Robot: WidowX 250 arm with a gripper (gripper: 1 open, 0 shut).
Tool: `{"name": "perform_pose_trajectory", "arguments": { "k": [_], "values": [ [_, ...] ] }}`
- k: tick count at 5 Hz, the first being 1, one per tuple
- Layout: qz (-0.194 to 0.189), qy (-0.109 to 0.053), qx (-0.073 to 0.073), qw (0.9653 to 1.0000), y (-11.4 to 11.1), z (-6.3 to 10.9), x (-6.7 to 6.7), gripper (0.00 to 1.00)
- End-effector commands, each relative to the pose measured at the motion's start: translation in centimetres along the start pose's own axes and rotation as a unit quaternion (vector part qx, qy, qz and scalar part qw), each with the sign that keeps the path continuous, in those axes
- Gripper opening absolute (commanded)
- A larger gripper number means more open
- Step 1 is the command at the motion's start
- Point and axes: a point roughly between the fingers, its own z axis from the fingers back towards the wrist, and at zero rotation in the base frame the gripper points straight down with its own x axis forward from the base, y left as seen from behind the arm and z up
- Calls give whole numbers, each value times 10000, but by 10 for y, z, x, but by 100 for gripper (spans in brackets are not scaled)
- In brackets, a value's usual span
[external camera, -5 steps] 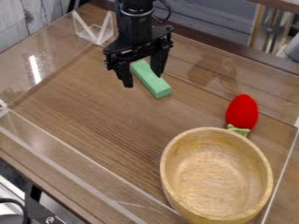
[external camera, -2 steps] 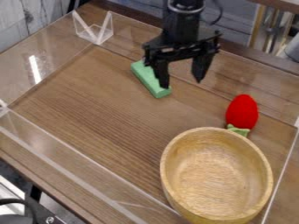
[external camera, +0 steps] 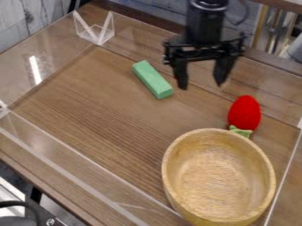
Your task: Move the red fruit to the right
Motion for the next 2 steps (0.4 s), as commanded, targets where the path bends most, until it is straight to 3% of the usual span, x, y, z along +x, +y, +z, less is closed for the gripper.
{"name": "perform_pose_trajectory", "arguments": {
  "k": [1,2],
  "values": [
    [-69,-155,-172,9997,-31,14,-9,100],
    [-311,-142,-98,9994,-34,8,-8,100]
  ]
}}
